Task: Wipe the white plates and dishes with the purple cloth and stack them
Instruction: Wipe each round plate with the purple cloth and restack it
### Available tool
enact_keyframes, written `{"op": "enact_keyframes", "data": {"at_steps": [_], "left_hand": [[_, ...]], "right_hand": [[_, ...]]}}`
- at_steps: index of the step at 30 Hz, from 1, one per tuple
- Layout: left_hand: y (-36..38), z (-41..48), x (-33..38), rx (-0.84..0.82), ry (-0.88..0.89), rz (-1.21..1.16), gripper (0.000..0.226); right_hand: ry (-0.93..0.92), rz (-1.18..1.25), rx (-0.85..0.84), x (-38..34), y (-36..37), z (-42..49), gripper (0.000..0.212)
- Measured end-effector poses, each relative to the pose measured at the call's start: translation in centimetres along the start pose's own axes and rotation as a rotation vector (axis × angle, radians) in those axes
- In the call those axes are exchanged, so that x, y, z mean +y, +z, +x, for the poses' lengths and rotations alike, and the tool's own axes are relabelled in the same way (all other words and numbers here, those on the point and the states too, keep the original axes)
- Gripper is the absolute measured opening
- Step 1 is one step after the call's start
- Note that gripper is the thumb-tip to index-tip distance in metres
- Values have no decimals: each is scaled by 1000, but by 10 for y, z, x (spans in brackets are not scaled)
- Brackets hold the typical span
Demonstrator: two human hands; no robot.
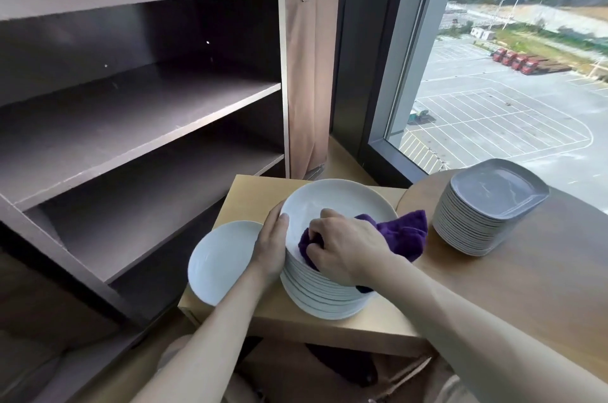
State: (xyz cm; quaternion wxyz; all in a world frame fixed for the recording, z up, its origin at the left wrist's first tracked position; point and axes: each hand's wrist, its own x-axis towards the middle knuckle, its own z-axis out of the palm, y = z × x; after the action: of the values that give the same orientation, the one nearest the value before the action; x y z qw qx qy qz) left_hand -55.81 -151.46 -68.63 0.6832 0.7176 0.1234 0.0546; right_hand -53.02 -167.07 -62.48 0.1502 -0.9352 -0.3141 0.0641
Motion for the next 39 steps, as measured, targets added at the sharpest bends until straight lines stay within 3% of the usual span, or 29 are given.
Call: {"op": "enact_keyframes", "data": {"at_steps": [13, 20, 26, 30, 34, 39], "left_hand": [[2, 9, -11, 42, 46, -7, 36], [1, 11, -14, 45, 28, -30, 39], [1, 8, -12, 34, 40, -42, 39], [1, 4, -6, 49, -15, -10, 27], [0, -2, 1, 35, -23, 45, 30], [-5, 0, 10, -16, 13, 184, 35]], "right_hand": [[321, -282, 229, 53, -7, 31, 32], [152, -348, 275, 51, 3, 65, 29], [57, -133, 259, 6, 14, 75, 22], [54, 13, 149, -15, 18, 59, 26], [75, 83, 72, -21, 12, 32, 21], [100, -66, 66, -18, 3, 2, 24]]}}
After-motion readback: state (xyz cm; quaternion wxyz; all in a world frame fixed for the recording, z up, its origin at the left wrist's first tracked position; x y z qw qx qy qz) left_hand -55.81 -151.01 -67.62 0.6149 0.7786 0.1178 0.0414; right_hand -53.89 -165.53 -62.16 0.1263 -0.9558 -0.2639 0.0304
